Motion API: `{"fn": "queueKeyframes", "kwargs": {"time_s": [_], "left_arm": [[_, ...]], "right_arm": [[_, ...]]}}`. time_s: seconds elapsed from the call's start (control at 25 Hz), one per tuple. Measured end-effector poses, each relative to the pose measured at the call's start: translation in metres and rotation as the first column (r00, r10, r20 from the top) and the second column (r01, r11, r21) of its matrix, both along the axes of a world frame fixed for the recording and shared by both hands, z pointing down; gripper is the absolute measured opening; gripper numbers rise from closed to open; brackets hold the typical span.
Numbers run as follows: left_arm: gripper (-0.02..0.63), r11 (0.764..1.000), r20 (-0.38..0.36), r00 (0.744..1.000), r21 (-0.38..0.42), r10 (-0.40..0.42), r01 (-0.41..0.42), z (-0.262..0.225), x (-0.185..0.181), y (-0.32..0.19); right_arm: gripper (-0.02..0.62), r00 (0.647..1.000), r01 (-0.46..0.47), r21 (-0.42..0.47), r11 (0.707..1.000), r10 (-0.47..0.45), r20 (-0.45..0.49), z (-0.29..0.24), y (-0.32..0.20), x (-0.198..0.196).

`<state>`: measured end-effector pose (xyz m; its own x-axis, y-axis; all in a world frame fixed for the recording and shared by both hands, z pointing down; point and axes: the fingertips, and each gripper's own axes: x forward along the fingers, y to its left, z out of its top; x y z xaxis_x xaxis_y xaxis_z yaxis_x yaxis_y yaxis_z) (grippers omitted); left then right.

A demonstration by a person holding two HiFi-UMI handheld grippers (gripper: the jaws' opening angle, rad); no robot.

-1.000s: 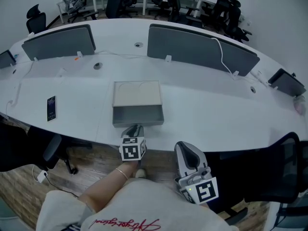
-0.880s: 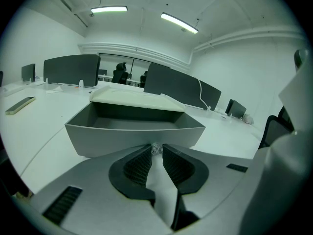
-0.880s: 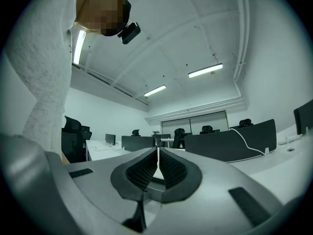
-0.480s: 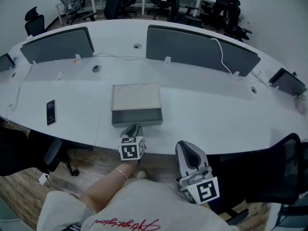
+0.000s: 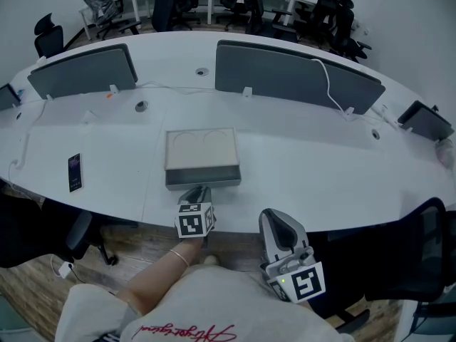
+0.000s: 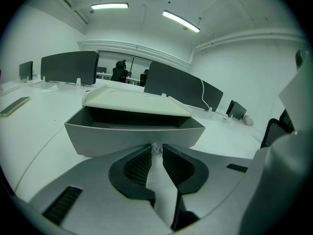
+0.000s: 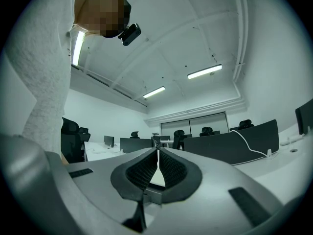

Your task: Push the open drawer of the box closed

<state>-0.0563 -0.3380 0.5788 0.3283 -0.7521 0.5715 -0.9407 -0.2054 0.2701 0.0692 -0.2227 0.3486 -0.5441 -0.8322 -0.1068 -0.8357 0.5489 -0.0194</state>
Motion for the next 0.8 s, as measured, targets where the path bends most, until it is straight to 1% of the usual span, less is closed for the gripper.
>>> {"fn": "queueKeyframes", "kwargs": {"time_s": [0.32, 0.44, 0.52, 0.68, 0.8], "left_arm": [[0.084, 1.0, -0.018, 1.0, 0.004, 0.014, -0.014, -0.001, -0.002, -0.011], [0.084, 1.0, -0.034, 0.999, 0.002, 0.014, -0.014, -0.001, -0.003, -0.016], [0.084, 1.0, -0.034, 0.999, 0.006, 0.016, -0.015, -0.001, -0.003, -0.019], [0.084, 1.0, -0.033, 0.999, 0.005, 0.024, -0.024, -0.001, -0.004, -0.024], [0.084, 1.0, -0.033, 0.999, 0.007, 0.026, -0.025, -0.001, -0.004, -0.026]], "right_arm": [[0.023, 1.0, -0.003, 0.011, 1.0, 0.004, -0.01, 0.0, -0.008, -0.009], [0.023, 1.0, -0.002, 0.029, 1.0, 0.002, 0.008, -0.004, -0.012, -0.013], [0.023, 1.0, -0.012, 0.011, 1.0, 0.012, -0.015, 0.001, -0.014, -0.013], [0.023, 1.0, -0.017, 0.037, 0.999, 0.017, 0.019, -0.005, -0.018, -0.014], [0.023, 1.0, -0.026, 0.024, 0.999, 0.026, -0.013, 0.0, -0.021, -0.012]]}}
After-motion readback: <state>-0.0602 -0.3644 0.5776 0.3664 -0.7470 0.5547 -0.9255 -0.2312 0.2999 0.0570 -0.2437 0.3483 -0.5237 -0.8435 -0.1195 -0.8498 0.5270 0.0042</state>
